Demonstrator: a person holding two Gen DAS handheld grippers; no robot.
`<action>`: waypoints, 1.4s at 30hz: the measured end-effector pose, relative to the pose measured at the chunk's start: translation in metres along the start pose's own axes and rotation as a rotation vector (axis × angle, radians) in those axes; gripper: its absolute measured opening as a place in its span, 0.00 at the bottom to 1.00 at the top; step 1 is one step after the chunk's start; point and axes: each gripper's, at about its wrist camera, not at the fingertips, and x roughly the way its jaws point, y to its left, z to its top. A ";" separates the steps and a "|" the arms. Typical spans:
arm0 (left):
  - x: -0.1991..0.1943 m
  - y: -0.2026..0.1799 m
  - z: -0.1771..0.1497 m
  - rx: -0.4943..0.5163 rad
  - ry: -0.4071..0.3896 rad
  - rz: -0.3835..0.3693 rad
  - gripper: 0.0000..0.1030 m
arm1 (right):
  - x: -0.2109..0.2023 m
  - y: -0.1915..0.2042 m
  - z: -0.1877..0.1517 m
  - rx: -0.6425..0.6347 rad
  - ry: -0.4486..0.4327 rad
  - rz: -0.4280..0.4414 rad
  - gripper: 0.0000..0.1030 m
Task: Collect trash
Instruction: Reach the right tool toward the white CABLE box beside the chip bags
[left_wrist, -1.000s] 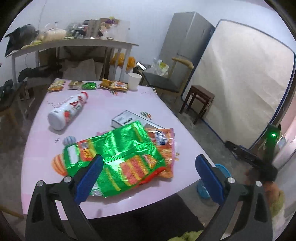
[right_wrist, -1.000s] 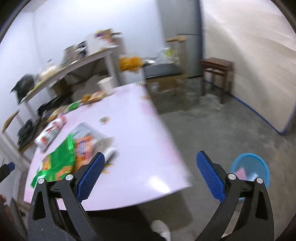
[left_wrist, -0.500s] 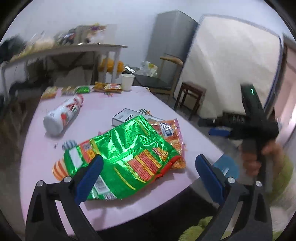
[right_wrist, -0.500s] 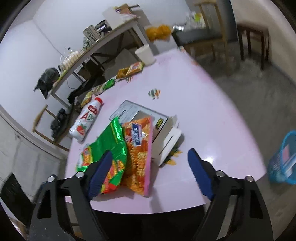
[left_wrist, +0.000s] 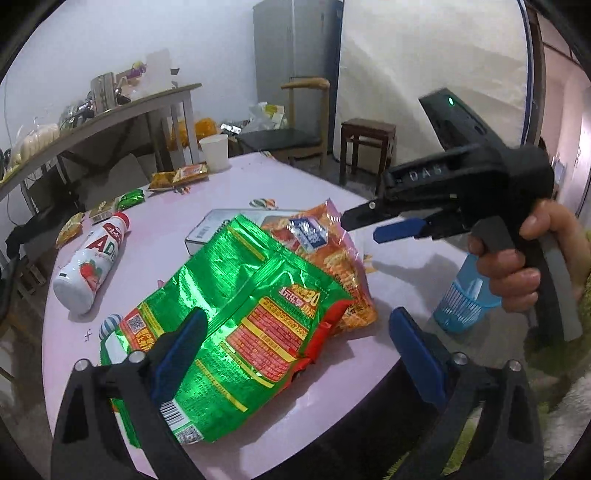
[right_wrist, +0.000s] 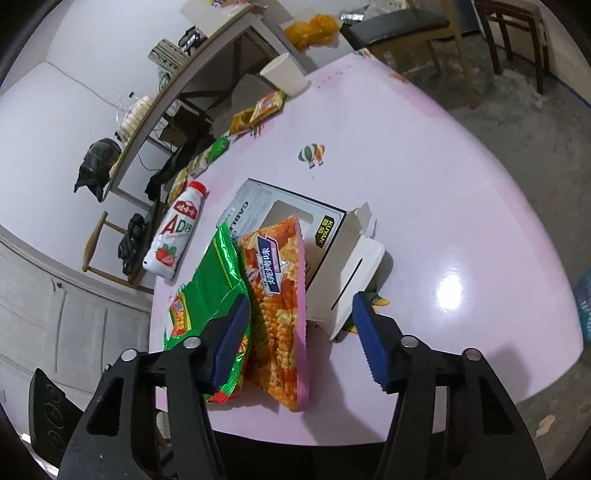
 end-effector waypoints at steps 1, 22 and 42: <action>0.005 -0.003 0.000 0.019 0.014 0.018 0.87 | 0.002 -0.002 0.001 0.001 0.007 0.002 0.52; -0.002 0.042 -0.028 -0.134 0.191 -0.053 0.58 | 0.036 0.028 -0.032 -0.067 0.208 0.122 0.10; -0.031 0.133 0.029 -0.512 -0.035 -0.158 0.84 | -0.010 0.041 0.029 -0.284 -0.035 -0.036 0.74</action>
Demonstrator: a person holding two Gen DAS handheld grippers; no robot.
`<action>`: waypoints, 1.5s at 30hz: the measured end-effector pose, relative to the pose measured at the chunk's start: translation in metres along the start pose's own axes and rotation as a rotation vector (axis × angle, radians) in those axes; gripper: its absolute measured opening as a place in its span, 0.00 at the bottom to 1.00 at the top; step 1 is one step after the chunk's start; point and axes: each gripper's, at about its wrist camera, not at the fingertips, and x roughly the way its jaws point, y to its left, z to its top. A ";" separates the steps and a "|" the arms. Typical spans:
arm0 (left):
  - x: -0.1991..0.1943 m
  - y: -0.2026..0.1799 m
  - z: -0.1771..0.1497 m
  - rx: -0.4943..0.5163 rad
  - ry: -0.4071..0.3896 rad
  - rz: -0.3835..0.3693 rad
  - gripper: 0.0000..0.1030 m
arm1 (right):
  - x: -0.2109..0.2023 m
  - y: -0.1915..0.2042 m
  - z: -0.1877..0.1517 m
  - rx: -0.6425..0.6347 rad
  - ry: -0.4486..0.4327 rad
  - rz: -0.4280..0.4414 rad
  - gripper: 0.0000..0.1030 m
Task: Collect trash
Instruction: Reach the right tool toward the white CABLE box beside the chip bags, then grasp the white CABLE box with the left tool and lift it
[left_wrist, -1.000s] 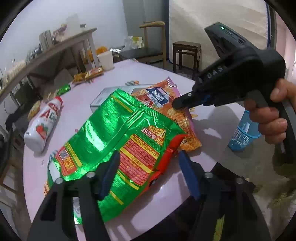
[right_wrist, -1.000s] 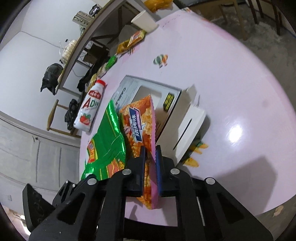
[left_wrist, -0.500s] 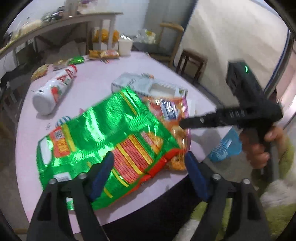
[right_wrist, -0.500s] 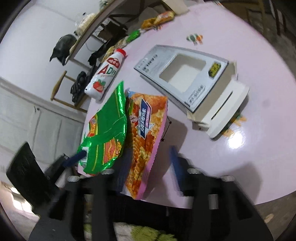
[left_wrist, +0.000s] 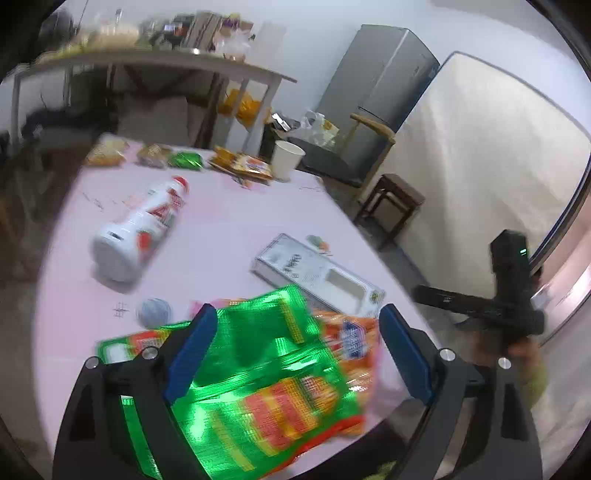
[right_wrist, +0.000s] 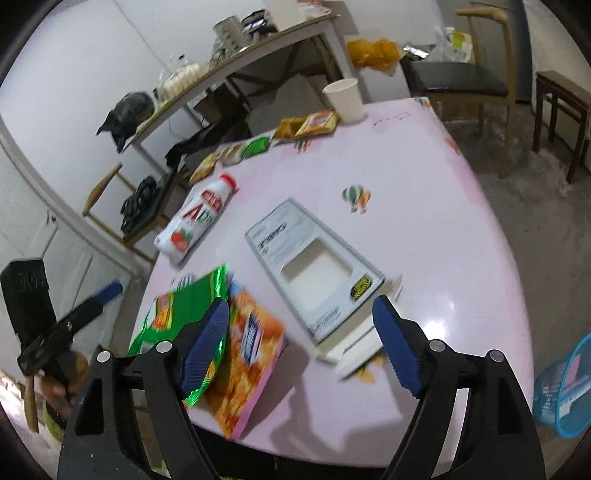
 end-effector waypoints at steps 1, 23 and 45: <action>0.006 -0.001 0.003 -0.020 0.006 -0.024 0.84 | 0.005 -0.003 0.005 0.000 0.005 -0.004 0.74; 0.200 0.033 0.083 -0.476 0.499 -0.009 0.74 | 0.069 -0.061 0.027 0.111 0.150 -0.042 0.35; 0.307 -0.089 0.089 -0.174 0.663 0.013 0.90 | 0.032 -0.096 -0.006 0.160 0.086 0.035 0.24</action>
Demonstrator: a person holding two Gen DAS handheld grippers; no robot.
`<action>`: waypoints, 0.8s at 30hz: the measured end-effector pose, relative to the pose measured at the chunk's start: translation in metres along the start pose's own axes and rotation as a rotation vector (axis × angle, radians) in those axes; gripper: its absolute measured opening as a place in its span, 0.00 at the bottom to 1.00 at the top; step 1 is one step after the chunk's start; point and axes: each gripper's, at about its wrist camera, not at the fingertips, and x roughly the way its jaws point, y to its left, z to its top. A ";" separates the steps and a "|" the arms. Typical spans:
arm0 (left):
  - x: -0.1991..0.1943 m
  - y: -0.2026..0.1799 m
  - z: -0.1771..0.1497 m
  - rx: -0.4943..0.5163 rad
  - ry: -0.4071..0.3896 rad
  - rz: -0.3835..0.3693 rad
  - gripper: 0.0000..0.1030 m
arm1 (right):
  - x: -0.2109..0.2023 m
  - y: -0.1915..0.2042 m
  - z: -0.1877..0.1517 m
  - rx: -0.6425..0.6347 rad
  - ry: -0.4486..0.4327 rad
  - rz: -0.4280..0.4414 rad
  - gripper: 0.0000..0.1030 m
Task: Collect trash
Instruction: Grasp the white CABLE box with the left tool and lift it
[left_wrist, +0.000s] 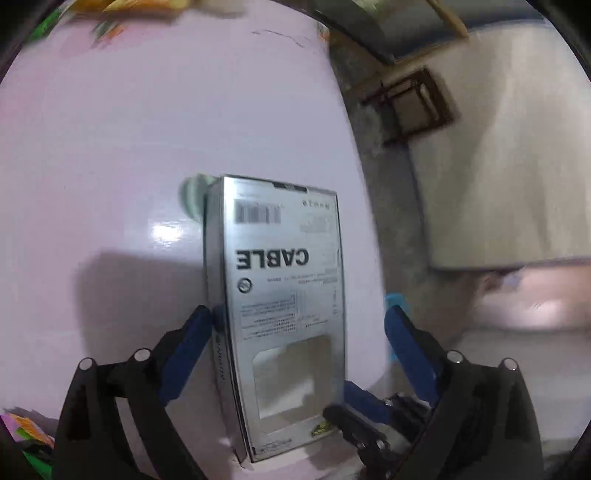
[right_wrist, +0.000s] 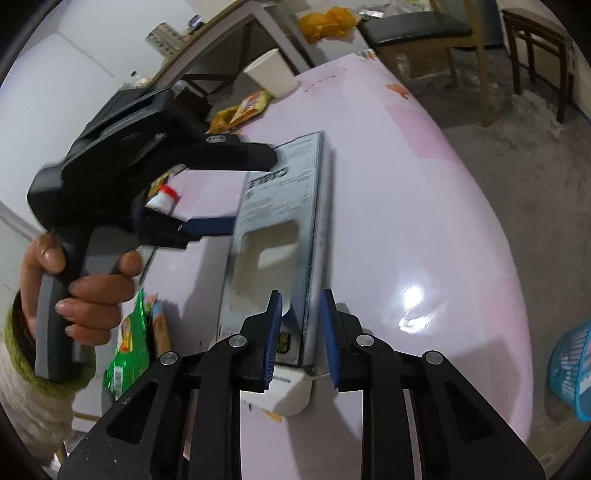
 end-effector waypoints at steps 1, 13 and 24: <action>0.003 -0.007 -0.001 0.032 0.001 0.040 0.91 | 0.000 0.000 -0.002 -0.003 -0.002 0.004 0.26; 0.045 -0.066 -0.014 0.317 -0.008 0.347 0.93 | -0.029 -0.019 -0.020 0.057 -0.066 -0.001 0.33; -0.024 -0.043 -0.041 0.247 -0.175 0.181 0.88 | -0.063 -0.029 -0.019 0.085 -0.137 -0.027 0.33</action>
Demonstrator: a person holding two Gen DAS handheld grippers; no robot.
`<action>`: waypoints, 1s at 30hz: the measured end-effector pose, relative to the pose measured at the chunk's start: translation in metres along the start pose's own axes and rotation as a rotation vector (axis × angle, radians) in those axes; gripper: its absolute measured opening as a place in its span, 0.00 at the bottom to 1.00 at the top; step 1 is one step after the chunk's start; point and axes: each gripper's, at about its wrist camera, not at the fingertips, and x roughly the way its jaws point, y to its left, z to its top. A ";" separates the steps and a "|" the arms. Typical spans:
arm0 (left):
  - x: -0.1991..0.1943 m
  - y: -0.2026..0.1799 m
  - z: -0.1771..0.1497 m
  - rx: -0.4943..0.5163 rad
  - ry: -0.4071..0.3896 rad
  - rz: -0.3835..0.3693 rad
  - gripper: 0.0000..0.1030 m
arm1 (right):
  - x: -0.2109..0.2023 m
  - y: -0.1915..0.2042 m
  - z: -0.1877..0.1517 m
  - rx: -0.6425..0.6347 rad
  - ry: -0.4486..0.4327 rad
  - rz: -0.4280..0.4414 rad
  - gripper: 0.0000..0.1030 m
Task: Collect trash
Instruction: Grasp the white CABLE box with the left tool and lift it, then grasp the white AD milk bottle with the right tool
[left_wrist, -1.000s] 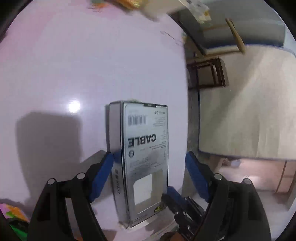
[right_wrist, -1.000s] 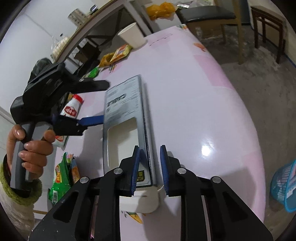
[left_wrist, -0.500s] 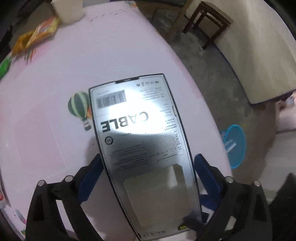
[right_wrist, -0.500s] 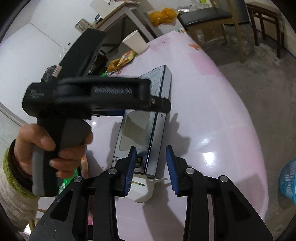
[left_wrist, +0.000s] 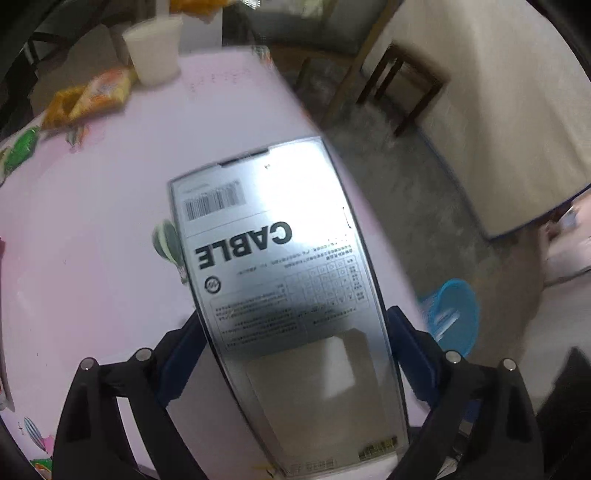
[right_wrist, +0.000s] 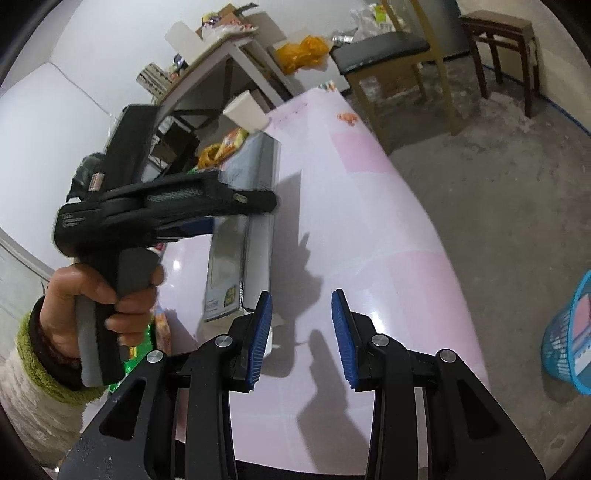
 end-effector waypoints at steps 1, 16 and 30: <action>-0.018 0.003 0.001 -0.005 -0.041 -0.027 0.87 | -0.002 0.001 0.003 0.000 -0.007 0.002 0.33; -0.296 0.162 -0.094 -0.195 -0.631 -0.009 0.87 | 0.028 0.101 0.087 0.073 0.033 0.287 0.42; -0.282 0.264 -0.249 -0.484 -0.552 0.031 0.87 | 0.232 0.274 0.058 0.084 0.462 0.219 0.66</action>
